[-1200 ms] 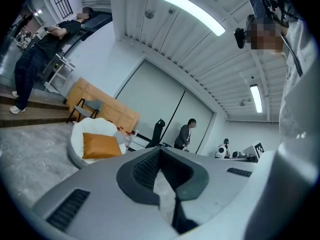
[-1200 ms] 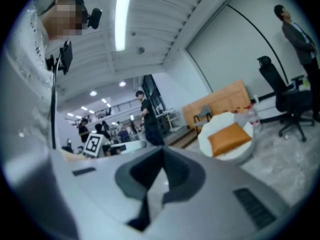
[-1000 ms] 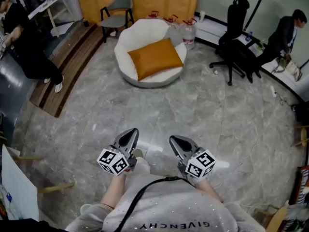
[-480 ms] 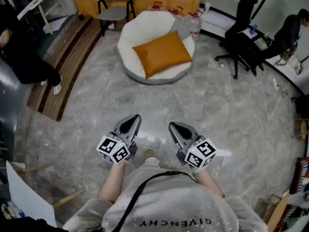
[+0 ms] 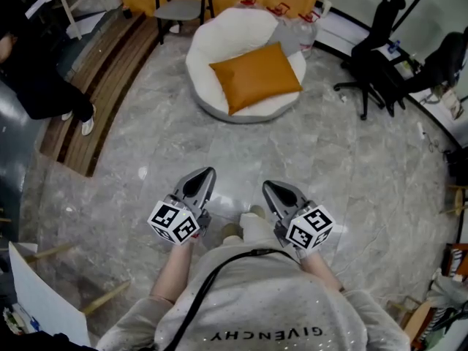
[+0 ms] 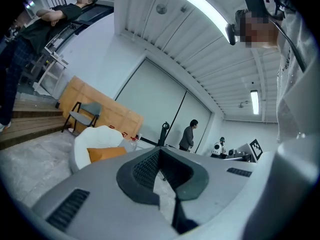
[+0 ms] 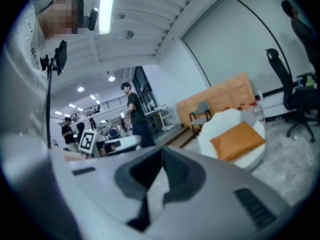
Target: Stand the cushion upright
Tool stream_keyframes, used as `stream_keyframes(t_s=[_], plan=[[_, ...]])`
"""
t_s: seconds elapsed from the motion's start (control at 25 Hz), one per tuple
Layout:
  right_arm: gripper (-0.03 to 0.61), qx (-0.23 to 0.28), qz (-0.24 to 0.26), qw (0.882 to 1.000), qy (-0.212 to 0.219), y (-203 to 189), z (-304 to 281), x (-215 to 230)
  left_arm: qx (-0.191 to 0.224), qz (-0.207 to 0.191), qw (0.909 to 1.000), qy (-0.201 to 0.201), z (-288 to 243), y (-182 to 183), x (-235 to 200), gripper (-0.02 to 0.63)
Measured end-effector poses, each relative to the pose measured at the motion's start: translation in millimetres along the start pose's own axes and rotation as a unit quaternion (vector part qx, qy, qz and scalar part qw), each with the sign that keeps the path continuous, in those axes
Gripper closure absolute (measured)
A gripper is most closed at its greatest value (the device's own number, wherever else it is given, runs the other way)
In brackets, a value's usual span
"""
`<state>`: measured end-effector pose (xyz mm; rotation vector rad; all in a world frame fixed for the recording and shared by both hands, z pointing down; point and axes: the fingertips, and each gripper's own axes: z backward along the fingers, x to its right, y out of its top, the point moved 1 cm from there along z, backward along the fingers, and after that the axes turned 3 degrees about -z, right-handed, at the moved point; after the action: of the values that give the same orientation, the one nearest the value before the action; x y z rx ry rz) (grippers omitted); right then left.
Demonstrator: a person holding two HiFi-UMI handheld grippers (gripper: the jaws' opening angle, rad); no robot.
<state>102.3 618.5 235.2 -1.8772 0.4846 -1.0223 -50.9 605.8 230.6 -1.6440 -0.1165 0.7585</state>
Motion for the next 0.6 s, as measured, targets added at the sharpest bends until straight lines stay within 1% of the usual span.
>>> stream_keyframes(t_s=[0.16, 0.32, 0.6], plan=[[0.561, -0.008, -0.007, 1.000, 0.003, 4, -22, 16, -0.002, 0.011, 0.9998, 0.014, -7, -4, -19, 0.589], [0.561, -0.016, -0.009, 1.000, 0.013, 13, -54, 39, -0.004, 0.017, 0.9994, 0.029, -25, 0, -48, 0.589], [0.561, -0.033, -0.012, 0.999, 0.011, 41, -109, 96, 0.005, 0.021, 0.9990, 0.040, -82, 29, -110, 0.589]])
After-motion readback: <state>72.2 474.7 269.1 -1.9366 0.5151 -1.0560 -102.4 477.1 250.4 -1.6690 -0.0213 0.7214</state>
